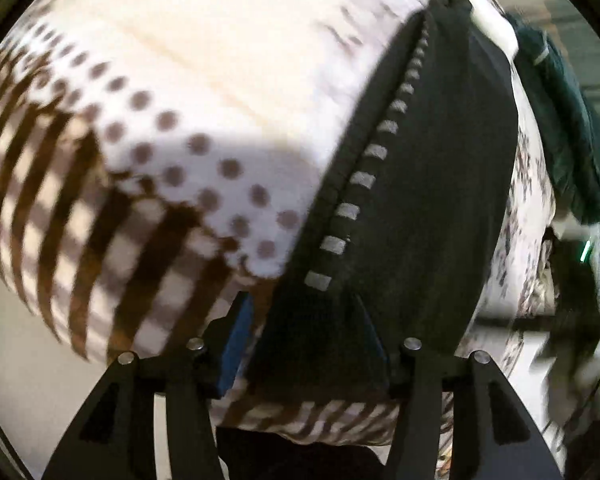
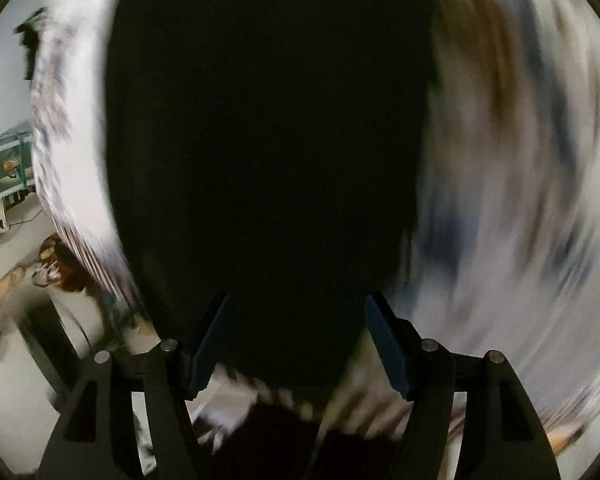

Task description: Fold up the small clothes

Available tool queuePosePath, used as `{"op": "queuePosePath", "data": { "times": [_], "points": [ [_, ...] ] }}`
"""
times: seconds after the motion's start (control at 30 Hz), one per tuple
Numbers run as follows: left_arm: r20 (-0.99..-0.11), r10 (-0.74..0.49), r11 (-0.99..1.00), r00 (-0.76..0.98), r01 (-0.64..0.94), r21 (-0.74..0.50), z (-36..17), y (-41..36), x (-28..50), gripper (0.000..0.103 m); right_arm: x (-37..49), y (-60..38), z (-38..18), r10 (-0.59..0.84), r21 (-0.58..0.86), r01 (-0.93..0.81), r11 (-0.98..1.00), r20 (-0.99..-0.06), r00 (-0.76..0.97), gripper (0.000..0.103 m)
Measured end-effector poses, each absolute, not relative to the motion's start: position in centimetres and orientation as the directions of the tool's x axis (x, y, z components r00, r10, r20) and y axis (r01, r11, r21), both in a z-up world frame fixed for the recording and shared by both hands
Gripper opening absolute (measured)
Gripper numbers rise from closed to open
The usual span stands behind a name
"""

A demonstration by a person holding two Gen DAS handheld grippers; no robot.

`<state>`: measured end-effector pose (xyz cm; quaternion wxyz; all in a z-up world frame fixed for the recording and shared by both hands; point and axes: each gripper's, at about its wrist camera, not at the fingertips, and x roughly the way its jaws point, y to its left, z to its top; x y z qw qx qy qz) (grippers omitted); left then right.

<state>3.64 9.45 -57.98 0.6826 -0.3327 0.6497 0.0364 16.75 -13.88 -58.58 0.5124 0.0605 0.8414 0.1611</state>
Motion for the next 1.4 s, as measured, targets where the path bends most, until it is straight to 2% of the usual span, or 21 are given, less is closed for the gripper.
{"op": "queuePosePath", "data": {
  "times": [0.03, 0.1, 0.13, 0.2, 0.23, 0.37, 0.4, 0.53, 0.57, 0.6, 0.63, 0.67, 0.7, 0.8, 0.93, 0.97, 1.07, 1.1, 1.17, 1.33, 1.4],
  "points": [
    [-0.914, -0.379, 0.786, 0.148, -0.469, -0.402, -58.1, 9.0, 3.9, 0.047, 13.5, -15.2, -60.2, 0.3, 0.341, 0.009, 0.94, -0.812, -0.501, 0.07],
    [-0.924, -0.363, 0.821, 0.122, -0.426, -0.379, -58.6, 8.1, 4.1, 0.006, 9.9, -16.5, -62.1, 0.362, 0.364, 0.102, 0.926, -0.774, -0.519, 0.07],
    [-0.93, -0.35, 0.837, 0.108, -0.411, -0.362, -58.7, 7.8, 4.2, 0.006, 8.5, -16.9, -62.8, 0.393, 0.381, 0.135, 0.915, -0.763, -0.513, 0.068],
    [-0.942, -0.317, 0.858, 0.114, -0.388, -0.336, -58.3, 7.4, 4.1, 0.004, 6.3, -16.7, -63.6, 0.465, 0.435, 0.179, 0.882, -0.744, -0.479, 0.045],
    [-0.944, -0.308, 0.861, 0.117, -0.387, -0.33, -58.1, 7.5, 3.8, 0.004, 5.8, -16.5, -63.6, 0.475, 0.45, 0.173, 0.876, -0.745, -0.468, 0.01],
    [-0.938, -0.331, 0.844, 0.102, -0.413, -0.343, -57.6, 8.3, 3.0, 0.005, 3.9, -16.9, -63.3, 0.468, 0.431, 0.185, 0.883, -0.777, -0.42, 0.01],
    [-0.935, -0.343, 0.842, 0.094, -0.411, -0.351, -56.9, 8.4, 3.3, 0.009, 3.7, -17.4, -63.3, 0.481, 0.438, 0.201, 0.876, -0.769, -0.421, 0.01],
    [-0.94, -0.329, 0.853, 0.088, -0.399, -0.336, -51.8, 8.8, 5.4, 0.008, 5.5, -18.2, -60.8, 0.509, 0.474, 0.196, 0.858, -0.742, -0.437, 0.02],
    [-0.93, -0.343, 0.844, 0.134, -0.389, -0.368, -50.2, 9.2, 6.6, 0.017, 6.2, -18.5, -59.9, 0.51, 0.48, 0.185, 0.858, -0.746, -0.428, 0.028],
    [-0.923, -0.345, 0.842, 0.168, -0.38, -0.384, -49.1, 9.7, 7.8, 0.038, 7.4, -18.9, -58.5, 0.514, 0.49, 0.169, 0.855, -0.759, -0.4, 0.035],
    [-0.916, -0.348, 0.839, 0.199, -0.371, -0.399, -48.4, 10.2, 9.4, 0.051, 9.0, -19.4, -57.0, 0.521, 0.498, 0.161, 0.852, -0.776, -0.355, 0.048],
    [-0.9, -0.359, 0.827, 0.247, -0.363, -0.43, -47.7, 10.7, 11.9, 0.071, 10.8, -20.1, -55.7, 0.527, 0.5, 0.166, 0.85, -0.793, -0.307, 0.053],
    [-0.883, -0.374, 0.813, 0.285, -0.358, -0.46, -47.5, 11.2, 14.5, 0.073, 12.4, -20.6, -54.7, 0.534, 0.503, 0.18, 0.845, -0.801, -0.27, 0.053],
    [-0.858, -0.391, 0.803, 0.333, -0.331, -0.495, -48.3, 11.4, 23.2, 0.073, 19.1, -21.7, -52.7, 0.579, 0.539, 0.236, 0.809, -0.799, -0.16, 0.053],
    [-0.831, -0.408, 0.842, 0.378, -0.195, -0.503, -49.9, 8.3, 35.3, 0.073, 28.2, -21.9, -52.3, 0.536, 0.51, 0.247, 0.824, -0.843, -0.043, 0.053],
    [-0.844, -0.389, 0.871, 0.369, -0.151, -0.467, -50.7, 7.0, 38.3, 0.073, 31.1, -21.5, -52.5, 0.52, 0.501, 0.241, 0.831, -0.854, -0.019, 0.053],
    [-0.911, -0.228, 0.959, 0.344, -0.084, -0.271, -53.5, 5.6, 43.7, 0.073, 37.6, -21.1, -53.6, 0.499, 0.488, 0.253, 0.836, -0.866, 0.023, 0.053],
    [-0.931, -0.161, 0.977, 0.327, -0.08, -0.197, -54.9, 5.6, 45.3, 0.073, 40.1, -21.4, -53.9, 0.489, 0.48, 0.251, 0.841, -0.872, 0.029, 0.053],
    [-0.949, -0.099, 0.987, 0.301, -0.095, -0.133, -56.8, 6.8, 46.8, 0.074, 43.9, -21.7, -54.6, 0.461, 0.456, 0.24, 0.857, -0.887, 0.038, 0.053],
    [-0.931, -0.215, 0.947, 0.294, -0.17, -0.272, -59.0, 12.0, 45.7, 0.075, 50.1, -23.5, -56.6, 0.317, 0.325, 0.233, 0.917, -0.946, 0.072, 0.053],
    [-0.924, -0.24, 0.939, 0.297, -0.17, -0.299, -58.6, 12.3, 45.4, 0.075, 50.8, -24.1, -57.4, 0.328, 0.332, 0.269, 0.904, -0.943, 0.062, 0.053]
  ]
}}
